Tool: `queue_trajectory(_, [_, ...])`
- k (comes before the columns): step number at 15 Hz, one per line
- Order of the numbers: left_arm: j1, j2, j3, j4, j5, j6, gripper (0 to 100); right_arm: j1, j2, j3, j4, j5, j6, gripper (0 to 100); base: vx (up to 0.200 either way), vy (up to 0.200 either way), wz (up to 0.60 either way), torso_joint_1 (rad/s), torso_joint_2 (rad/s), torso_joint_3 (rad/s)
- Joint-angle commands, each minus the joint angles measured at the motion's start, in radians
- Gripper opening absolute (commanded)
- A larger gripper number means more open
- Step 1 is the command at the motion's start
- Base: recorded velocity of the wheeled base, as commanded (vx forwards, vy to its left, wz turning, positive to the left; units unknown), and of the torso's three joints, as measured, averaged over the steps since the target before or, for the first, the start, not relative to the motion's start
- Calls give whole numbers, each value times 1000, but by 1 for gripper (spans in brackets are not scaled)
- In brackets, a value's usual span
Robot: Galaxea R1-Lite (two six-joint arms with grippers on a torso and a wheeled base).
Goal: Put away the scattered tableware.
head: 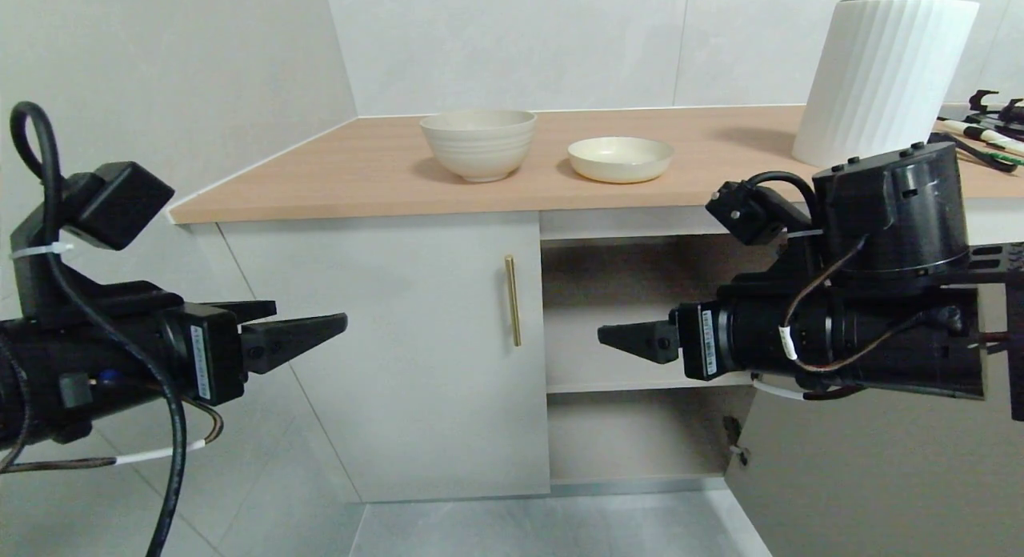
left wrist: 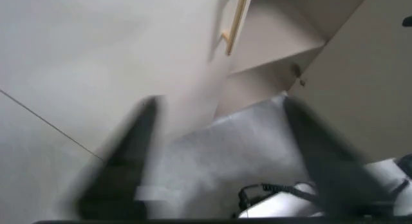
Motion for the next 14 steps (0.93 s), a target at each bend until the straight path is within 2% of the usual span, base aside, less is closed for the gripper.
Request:
queue_trajectory(1, [-3,-24,-6,3,3,0,100,1,-40,-4,17,0,0,100,0,0,0,0,0,0])
queue_trajectory(3, [-34,-30,-7,6,43,0,100,1,-51,-9,35,0,0,100,0,0,0,0,0,0])
queue_trajectory(4, [-128,-30,-7,15,155,0,100,1,-64,-15,49,-1,0,100,0,0,0,0,0,0])
queue_trajectory(5, [-177,-24,-6,17,241,1,100,1,-71,-15,55,-1,0,100,0,0,0,0,0,0])
queue_trajectory(6, [-197,-23,-7,17,289,1,100,1,-74,-15,55,-1,0,100,0,0,0,0,0,0])
queue_trajectory(10, [-197,-20,-7,15,292,3,100,1,-84,-15,55,-1,0,100,0,0,0,0,0,0])
queue_trajectory(14, [-194,-14,-13,15,292,0,100,1,-84,-15,55,-1,0,100,200,0,0,-1,2,5])
